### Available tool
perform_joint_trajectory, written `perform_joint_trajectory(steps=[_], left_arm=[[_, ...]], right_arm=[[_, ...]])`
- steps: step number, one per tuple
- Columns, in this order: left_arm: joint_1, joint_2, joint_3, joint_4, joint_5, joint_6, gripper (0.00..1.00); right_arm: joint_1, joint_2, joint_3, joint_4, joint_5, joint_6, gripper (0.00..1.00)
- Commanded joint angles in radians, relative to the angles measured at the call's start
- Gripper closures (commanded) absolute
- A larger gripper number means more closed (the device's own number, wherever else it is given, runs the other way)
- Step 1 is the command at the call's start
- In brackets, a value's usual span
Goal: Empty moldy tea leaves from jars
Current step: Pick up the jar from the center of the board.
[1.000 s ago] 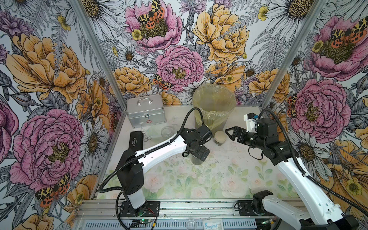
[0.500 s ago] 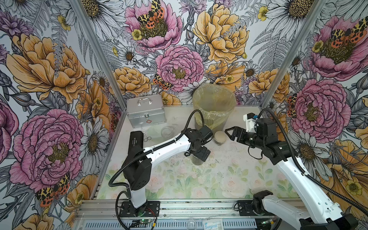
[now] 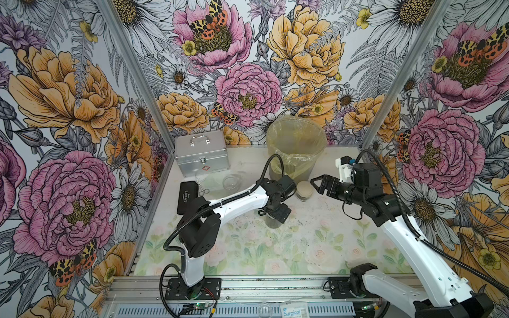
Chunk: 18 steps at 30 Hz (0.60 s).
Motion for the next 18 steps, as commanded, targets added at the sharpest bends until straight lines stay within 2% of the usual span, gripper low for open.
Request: perform_joint_trajectory(steps=[1,5,10,14,18], left_arm=[[-0.002,-0.020,0.016,0.018,-0.015,0.005,0.18],[0.002,-0.053,0.018,0.014,-0.005,-0.019,0.28],[0.067,-0.169,0.034,0.010,0.118,-0.075,0.31],[0.150,-0.267,0.066,-0.030,0.238,-0.112,0.32],[0.217,-0.344,0.105,-0.077,0.331,-0.134,0.34]], right_arm=[[-0.003,0.005,0.032,0.003,-0.009,-0.002,0.09],[-0.004,0.012,0.028,0.004,0.001,-0.027,0.09],[-0.004,0.012,0.031,0.037,-0.001,-0.119,0.09],[0.010,0.011,0.011,0.157,-0.097,-0.244,0.09],[0.061,0.008,-0.034,0.325,-0.203,-0.472,0.11]])
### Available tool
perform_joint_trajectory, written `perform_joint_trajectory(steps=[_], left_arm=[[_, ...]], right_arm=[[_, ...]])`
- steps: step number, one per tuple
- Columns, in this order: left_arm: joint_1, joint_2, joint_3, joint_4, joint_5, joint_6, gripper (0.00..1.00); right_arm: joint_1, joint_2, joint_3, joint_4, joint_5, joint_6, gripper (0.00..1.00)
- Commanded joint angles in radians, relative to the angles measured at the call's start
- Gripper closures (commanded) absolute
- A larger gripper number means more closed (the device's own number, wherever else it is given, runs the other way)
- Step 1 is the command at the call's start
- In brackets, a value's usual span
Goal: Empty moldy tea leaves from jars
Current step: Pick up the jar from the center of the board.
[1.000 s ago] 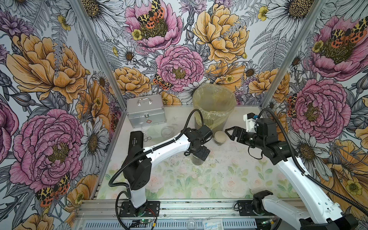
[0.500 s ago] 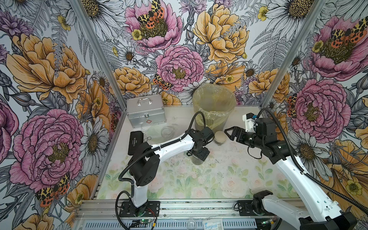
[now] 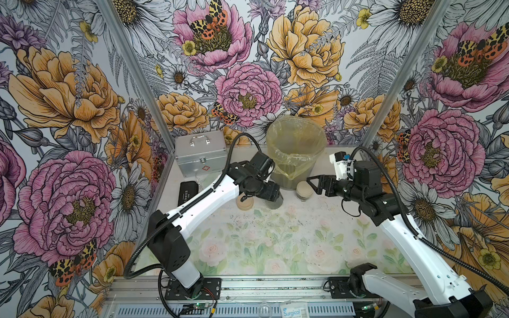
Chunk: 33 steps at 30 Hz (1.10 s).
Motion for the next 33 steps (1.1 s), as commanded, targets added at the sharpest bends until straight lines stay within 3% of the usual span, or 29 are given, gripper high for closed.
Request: perform_joint_trajectory(steps=[1,5,7,10,13,20,29,33], left_arm=[[0.035,-0.057,0.050,-0.057,0.137,-0.040,0.35],[0.053,-0.083,0.112,-0.114,0.176,-0.048,0.36],[0.055,-0.087,0.143,-0.140,0.185,-0.052,0.37],[0.053,-0.085,0.166,-0.171,0.187,-0.055,0.37],[0.048,-0.080,0.179,-0.193,0.175,-0.056,0.37],[0.026,-0.057,0.221,-0.197,0.198,-0.066,0.39],[0.001,-0.030,0.248,-0.198,0.193,-0.076,0.38],[0.001,-0.029,0.248,-0.197,0.182,-0.079,0.39]], right_arm=[[0.055,0.002,-0.029,0.186,-0.122,-0.282,0.11],[0.183,0.021,-0.067,0.225,-0.166,-0.673,0.10],[0.212,0.034,-0.125,0.343,-0.187,-0.759,0.09],[0.213,0.060,-0.214,0.589,-0.213,-0.746,0.08],[0.214,0.090,-0.254,0.712,-0.211,-0.755,0.08],[0.233,0.148,-0.287,0.759,-0.337,-0.783,0.11],[0.278,0.271,-0.297,0.902,-0.263,-0.719,0.11],[0.283,0.298,-0.296,0.938,-0.264,-0.690,0.15]])
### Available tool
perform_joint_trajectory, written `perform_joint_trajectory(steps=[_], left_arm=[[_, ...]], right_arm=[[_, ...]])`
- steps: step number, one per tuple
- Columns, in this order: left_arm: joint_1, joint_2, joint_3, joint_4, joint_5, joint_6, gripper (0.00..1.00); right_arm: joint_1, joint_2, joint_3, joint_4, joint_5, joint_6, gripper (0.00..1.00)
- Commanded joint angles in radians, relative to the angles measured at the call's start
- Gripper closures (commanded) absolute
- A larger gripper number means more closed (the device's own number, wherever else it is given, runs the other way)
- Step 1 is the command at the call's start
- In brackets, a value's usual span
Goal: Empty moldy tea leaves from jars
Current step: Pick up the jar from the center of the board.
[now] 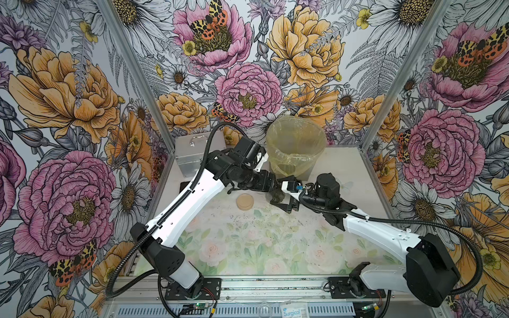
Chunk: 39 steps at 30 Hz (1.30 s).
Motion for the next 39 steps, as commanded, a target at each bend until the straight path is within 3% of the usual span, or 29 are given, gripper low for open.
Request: perform_joint_trajectory(steps=[1,3,9,14,19,22,25,31,39], left_arm=[[-0.016,-0.006,0.030,0.032,0.056,-0.017,0.38],[-0.020,-0.001,0.036,0.032,0.056,-0.016,0.38],[-0.027,0.006,0.039,0.027,0.040,-0.016,0.38],[-0.028,0.007,0.039,0.024,0.030,-0.012,0.38],[-0.025,0.010,0.031,0.025,0.030,-0.013,0.38],[-0.025,0.014,0.038,0.025,0.028,-0.012,0.37],[-0.022,0.013,0.042,0.025,0.019,-0.010,0.28],[-0.016,-0.001,0.042,0.025,0.001,-0.012,0.02],[-0.017,-0.038,0.072,0.025,-0.053,0.017,0.01]], right_arm=[[0.016,0.026,-0.005,0.086,0.011,0.042,0.16],[0.020,0.045,0.000,0.099,0.021,0.063,0.17],[0.025,0.106,0.029,0.151,0.099,0.160,0.04],[0.029,0.143,0.076,0.081,0.097,0.149,0.01],[0.028,0.129,0.059,0.107,0.085,0.154,0.11],[0.028,0.126,0.047,0.128,0.076,0.161,0.26],[0.028,0.120,0.034,0.163,0.068,0.173,0.37],[0.028,0.101,0.023,0.177,0.095,0.180,0.37],[0.022,0.099,0.023,0.175,0.094,0.197,0.41]])
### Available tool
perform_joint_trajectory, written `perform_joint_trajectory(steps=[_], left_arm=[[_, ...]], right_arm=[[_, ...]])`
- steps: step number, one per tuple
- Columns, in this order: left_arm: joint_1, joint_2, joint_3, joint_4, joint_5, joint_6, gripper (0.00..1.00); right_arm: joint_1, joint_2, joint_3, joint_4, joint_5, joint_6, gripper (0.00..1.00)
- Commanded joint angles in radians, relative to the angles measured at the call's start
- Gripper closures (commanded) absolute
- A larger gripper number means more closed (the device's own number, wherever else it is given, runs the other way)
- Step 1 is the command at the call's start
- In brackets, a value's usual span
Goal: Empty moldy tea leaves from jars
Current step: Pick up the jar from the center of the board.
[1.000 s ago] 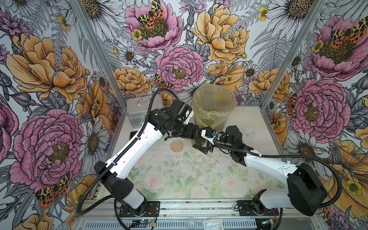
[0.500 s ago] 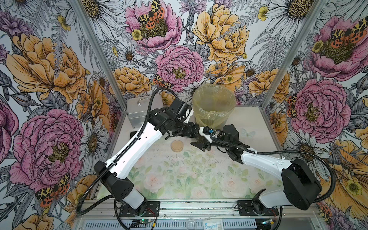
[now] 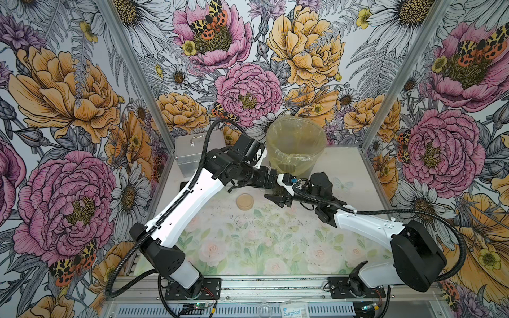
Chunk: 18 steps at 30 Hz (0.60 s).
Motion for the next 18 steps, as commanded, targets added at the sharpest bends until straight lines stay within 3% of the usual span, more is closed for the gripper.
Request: perform_joint_trajectory(steps=[1,8,18], left_arm=[[-0.017,-0.046,0.038,0.014,-0.016,0.042,0.01],[-0.043,-0.051,0.081,0.016,-0.018,0.090,0.01],[-0.010,-0.083,0.084,0.016,0.000,0.068,0.01]], right_arm=[[0.000,-0.010,-0.001,0.020,0.022,0.035,0.41],[-0.006,-0.006,-0.005,0.018,0.011,0.045,0.41],[-0.032,-0.024,-0.013,0.014,-0.003,0.056,0.42]])
